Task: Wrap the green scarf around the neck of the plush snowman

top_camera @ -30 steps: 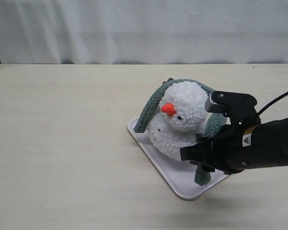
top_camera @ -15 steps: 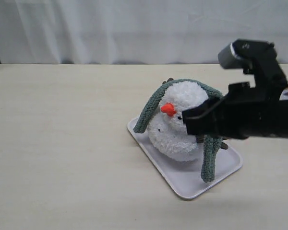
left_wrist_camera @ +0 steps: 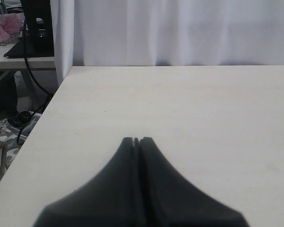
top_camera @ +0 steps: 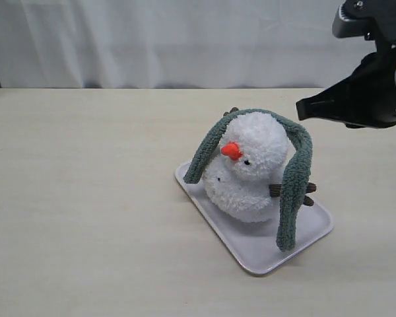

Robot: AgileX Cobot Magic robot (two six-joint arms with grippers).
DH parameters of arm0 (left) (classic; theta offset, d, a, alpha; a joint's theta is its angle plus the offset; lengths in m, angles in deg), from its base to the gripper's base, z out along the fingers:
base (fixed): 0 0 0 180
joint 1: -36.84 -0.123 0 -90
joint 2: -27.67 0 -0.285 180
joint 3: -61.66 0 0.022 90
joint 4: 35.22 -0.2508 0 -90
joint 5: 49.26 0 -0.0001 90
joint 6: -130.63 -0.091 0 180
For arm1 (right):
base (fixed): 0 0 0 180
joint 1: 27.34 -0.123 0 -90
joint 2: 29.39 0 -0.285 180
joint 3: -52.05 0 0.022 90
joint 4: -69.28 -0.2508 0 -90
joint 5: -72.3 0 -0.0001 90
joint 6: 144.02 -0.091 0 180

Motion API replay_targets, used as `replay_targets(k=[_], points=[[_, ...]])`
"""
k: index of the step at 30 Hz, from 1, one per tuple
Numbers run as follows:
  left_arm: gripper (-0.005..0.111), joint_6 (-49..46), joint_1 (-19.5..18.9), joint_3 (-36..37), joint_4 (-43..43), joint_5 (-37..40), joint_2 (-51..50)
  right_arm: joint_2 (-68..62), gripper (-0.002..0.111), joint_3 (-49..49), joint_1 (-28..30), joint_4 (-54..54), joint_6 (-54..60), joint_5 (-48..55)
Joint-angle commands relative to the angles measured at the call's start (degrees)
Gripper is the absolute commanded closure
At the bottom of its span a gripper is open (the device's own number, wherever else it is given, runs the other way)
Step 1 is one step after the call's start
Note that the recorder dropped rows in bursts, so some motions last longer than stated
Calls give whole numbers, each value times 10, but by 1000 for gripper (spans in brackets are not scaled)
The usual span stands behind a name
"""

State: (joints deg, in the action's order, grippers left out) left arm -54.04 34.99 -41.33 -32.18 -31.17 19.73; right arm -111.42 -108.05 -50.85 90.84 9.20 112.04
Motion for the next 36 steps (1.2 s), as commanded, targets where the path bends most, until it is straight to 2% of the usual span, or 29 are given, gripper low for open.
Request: replay_targets(k=[1, 11, 24, 36], points=[[107, 4, -1, 2, 0, -7, 2, -52, 104, -5, 4, -1, -12, -9], [107, 4, -1, 2, 0, -7, 2, -136, 104, -7, 4, -31, -26, -102], [107, 4, -1, 2, 0, -7, 2, -126, 104, -22, 4, -25, -24, -109], [107, 4, -1, 2, 0, -7, 2, -172, 104, -32, 4, 118, -129, -151]])
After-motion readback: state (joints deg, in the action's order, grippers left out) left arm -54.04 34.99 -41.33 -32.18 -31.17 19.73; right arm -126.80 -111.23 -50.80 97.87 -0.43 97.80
